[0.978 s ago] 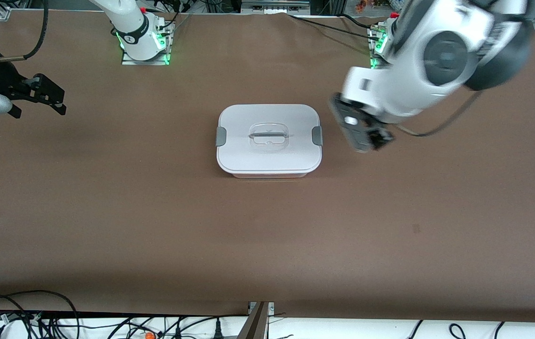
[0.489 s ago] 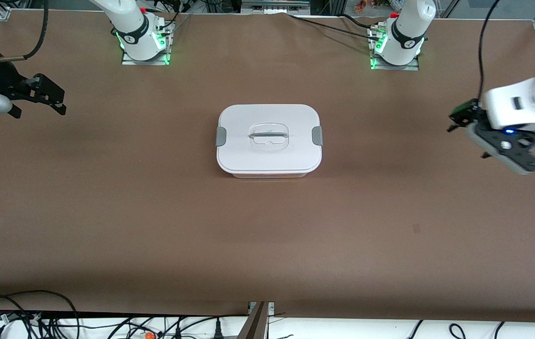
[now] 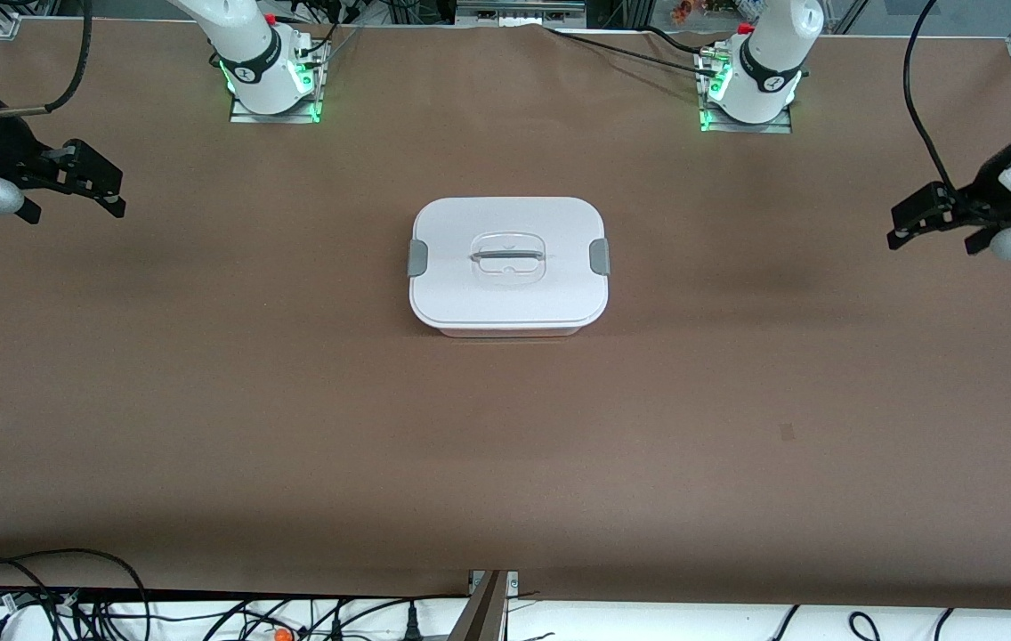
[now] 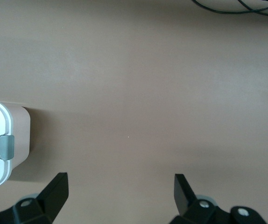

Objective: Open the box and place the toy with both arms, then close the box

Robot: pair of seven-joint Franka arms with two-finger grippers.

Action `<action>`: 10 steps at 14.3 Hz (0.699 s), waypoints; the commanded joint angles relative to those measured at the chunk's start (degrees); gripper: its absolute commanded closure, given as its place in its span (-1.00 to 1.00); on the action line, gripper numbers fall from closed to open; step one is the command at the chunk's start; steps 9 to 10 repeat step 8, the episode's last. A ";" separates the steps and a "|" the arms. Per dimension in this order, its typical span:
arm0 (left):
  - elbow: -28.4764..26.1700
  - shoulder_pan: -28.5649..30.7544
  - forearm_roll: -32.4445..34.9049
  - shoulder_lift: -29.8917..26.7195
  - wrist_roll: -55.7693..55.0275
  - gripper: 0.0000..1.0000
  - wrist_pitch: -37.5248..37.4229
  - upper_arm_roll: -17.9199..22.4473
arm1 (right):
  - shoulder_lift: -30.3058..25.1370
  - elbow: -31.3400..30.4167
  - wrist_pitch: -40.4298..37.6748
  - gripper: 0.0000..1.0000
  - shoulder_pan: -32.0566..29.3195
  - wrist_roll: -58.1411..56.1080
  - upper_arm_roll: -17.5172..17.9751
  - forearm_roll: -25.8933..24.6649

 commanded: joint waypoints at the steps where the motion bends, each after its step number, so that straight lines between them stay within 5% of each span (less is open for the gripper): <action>1: -3.05 2.62 4.17 -3.31 -3.61 -1.00 -0.05 -5.76 | 0.52 1.20 -0.14 -1.00 0.23 0.24 -0.04 -0.55; 10: -2.97 4.03 3.66 -3.49 -3.35 -1.00 -0.58 -5.61 | 0.52 1.20 -0.14 -1.00 0.23 0.24 0.05 -0.55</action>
